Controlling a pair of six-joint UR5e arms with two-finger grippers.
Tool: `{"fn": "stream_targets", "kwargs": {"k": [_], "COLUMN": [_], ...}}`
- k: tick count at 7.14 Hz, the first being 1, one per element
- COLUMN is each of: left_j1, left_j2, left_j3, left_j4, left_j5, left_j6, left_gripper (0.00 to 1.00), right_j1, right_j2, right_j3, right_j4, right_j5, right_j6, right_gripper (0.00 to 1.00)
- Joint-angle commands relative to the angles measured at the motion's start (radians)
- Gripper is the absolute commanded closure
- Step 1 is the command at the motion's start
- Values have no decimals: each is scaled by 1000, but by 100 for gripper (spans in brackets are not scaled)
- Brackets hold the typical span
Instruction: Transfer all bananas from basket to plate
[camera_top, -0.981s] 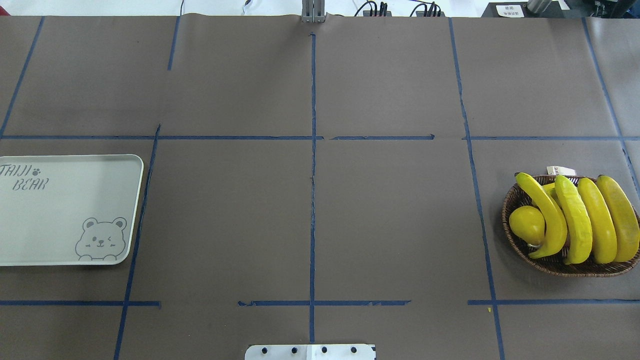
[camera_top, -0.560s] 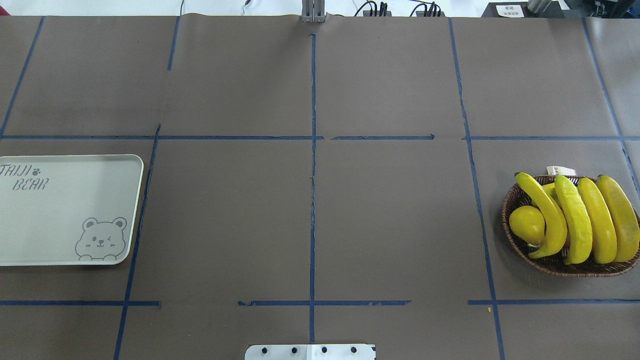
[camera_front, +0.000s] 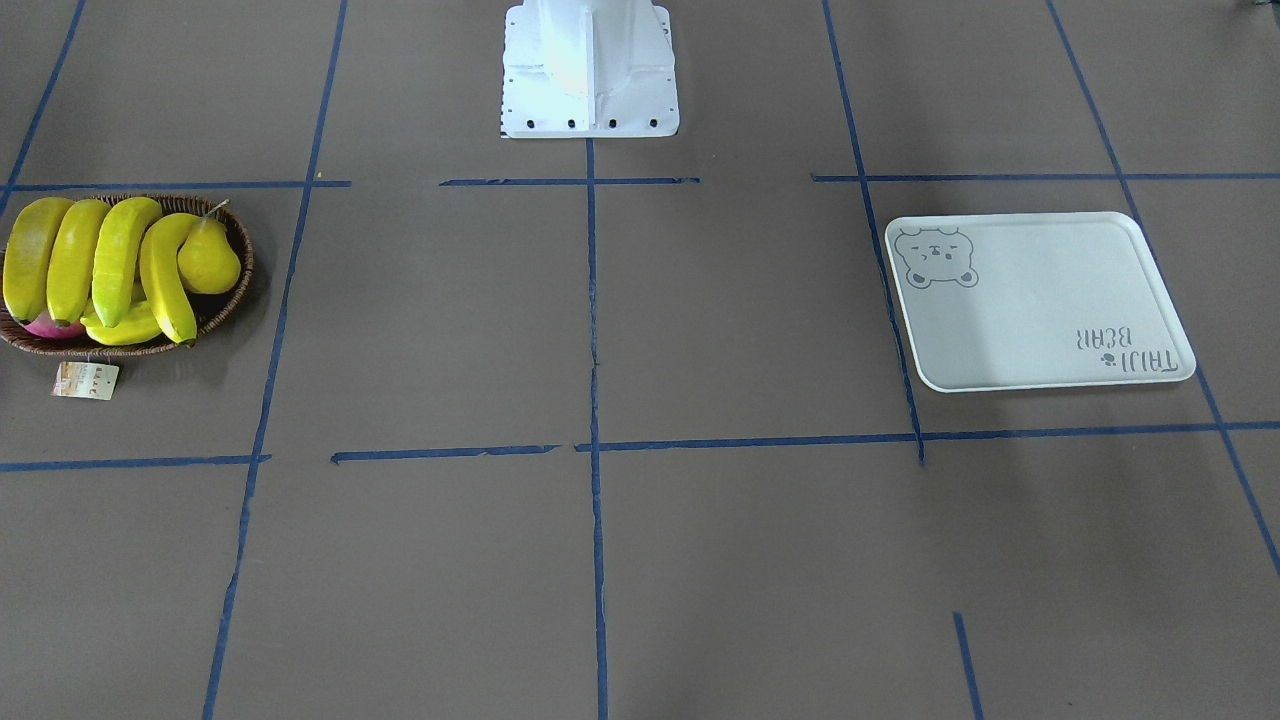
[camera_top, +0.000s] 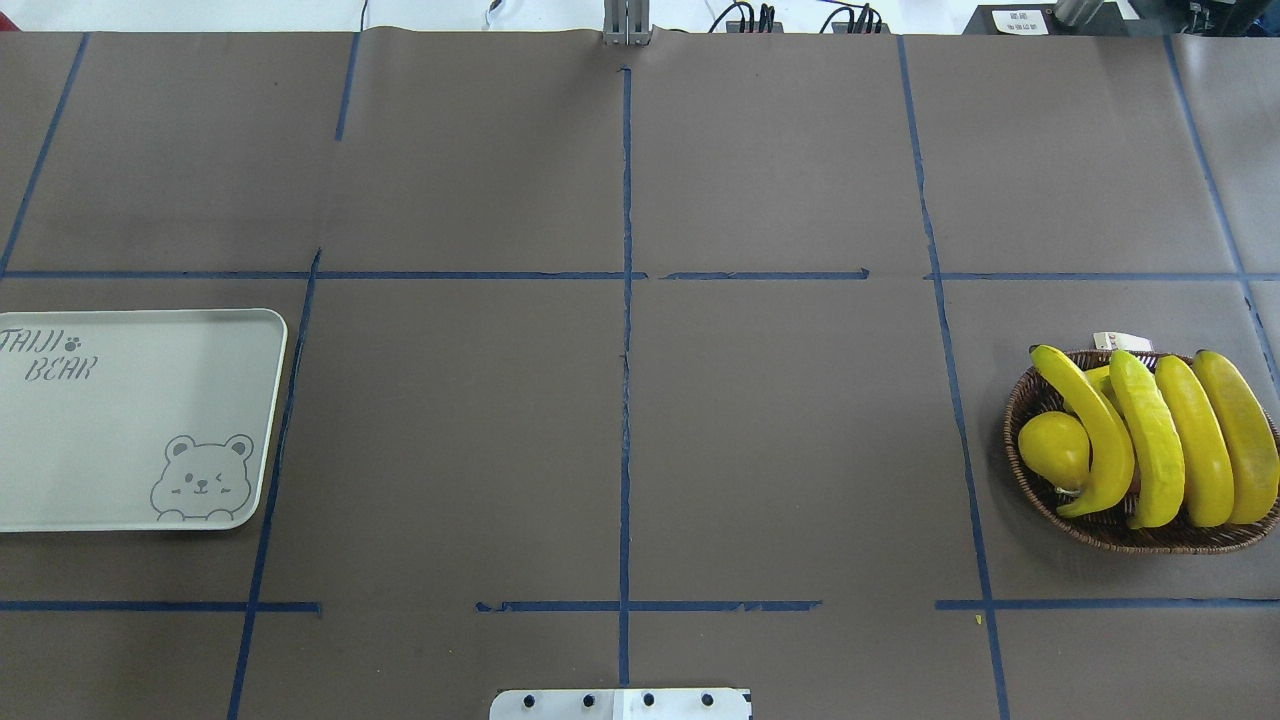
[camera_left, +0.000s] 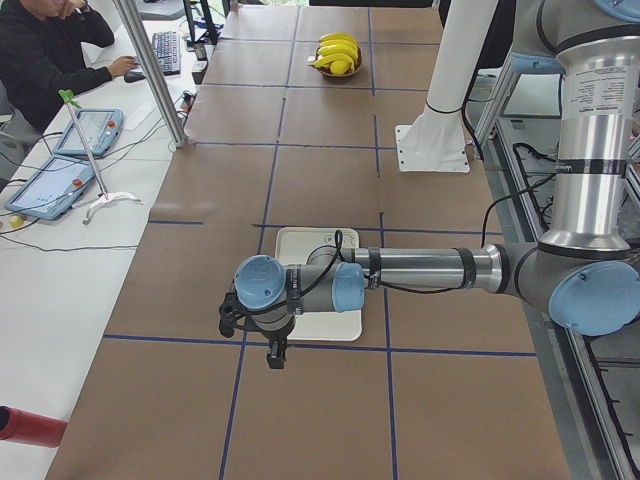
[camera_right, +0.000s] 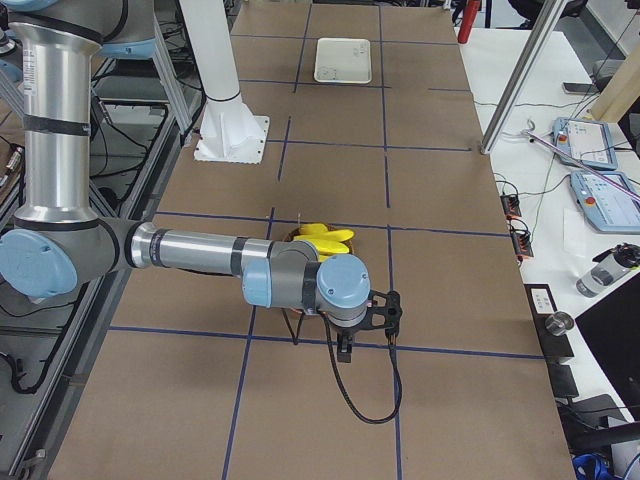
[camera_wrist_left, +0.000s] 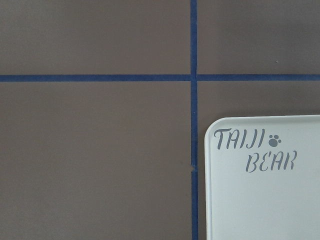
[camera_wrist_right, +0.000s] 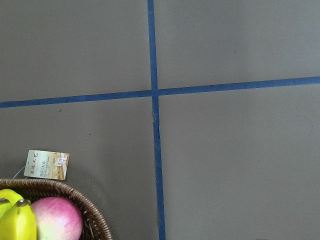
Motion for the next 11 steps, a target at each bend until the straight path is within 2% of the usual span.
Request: {"fn": "stream_targets", "kwargs": {"k": [1, 8, 11], "left_j1": [0, 0, 0], "left_j2": [-2, -2, 2], "left_j3": [0, -9, -18], "left_j4": [0, 0, -2], "left_j5": [0, -2, -3], "left_j6": [-1, 0, 2], "left_gripper": [0, 0, 0], "right_j1": [0, -17, -24], "right_j2": [0, 20, 15], "right_j3": [-6, 6, 41], "right_j4": [0, 2, 23], "right_j5": [3, 5, 43], "right_j6": [-3, 3, 9], "right_gripper": [0, 0, 0]}}
